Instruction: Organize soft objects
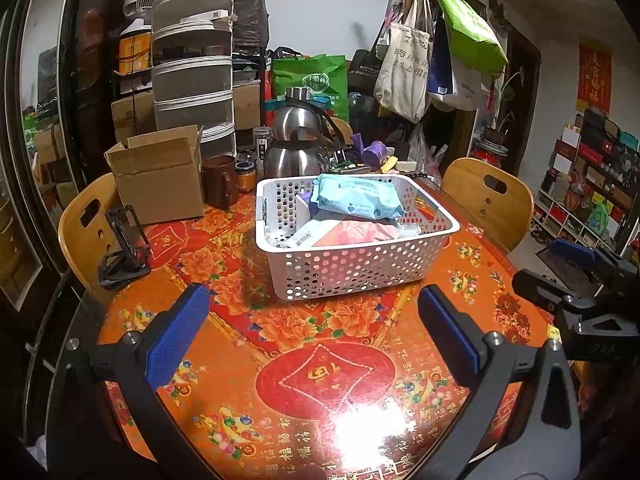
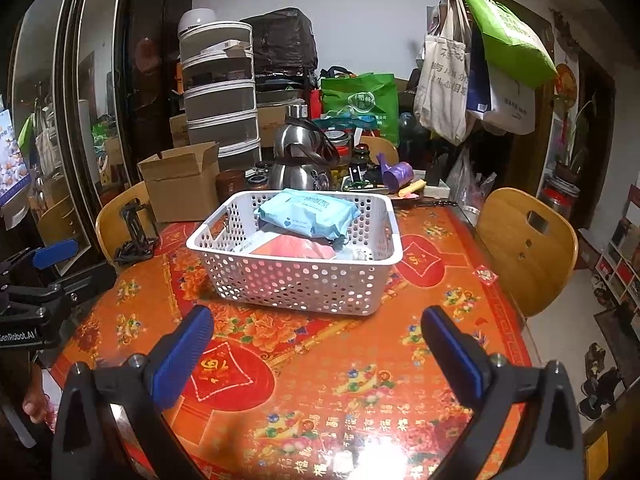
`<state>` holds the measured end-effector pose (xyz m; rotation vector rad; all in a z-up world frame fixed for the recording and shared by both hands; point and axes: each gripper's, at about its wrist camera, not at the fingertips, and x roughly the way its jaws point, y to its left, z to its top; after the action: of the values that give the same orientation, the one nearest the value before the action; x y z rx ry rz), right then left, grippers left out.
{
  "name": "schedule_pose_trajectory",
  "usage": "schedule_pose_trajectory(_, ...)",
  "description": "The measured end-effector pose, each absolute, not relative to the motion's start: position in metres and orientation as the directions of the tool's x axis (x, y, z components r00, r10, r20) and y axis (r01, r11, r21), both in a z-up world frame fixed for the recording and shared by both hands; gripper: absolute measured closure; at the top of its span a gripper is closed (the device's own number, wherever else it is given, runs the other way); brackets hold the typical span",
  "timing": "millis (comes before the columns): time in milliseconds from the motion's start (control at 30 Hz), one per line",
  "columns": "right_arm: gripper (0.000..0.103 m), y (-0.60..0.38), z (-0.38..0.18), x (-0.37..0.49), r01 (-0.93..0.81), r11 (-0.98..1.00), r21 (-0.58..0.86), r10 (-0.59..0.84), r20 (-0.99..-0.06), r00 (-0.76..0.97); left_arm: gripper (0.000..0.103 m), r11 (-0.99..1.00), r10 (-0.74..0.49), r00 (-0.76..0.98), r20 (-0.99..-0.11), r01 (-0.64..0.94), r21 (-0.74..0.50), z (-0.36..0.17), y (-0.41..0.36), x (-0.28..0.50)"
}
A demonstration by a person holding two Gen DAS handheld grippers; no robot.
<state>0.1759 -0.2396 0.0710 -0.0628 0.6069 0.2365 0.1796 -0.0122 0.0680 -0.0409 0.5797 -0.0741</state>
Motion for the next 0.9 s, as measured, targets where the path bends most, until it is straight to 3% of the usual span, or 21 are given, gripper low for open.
schedule_pose_trajectory(900,0.000,-0.2439,0.0682,0.1728,-0.232,0.973,0.018,0.200,-0.574,0.794,0.000,0.996,-0.090,0.832,-0.547,0.067,-0.062,0.0677,-0.0156,0.1740)
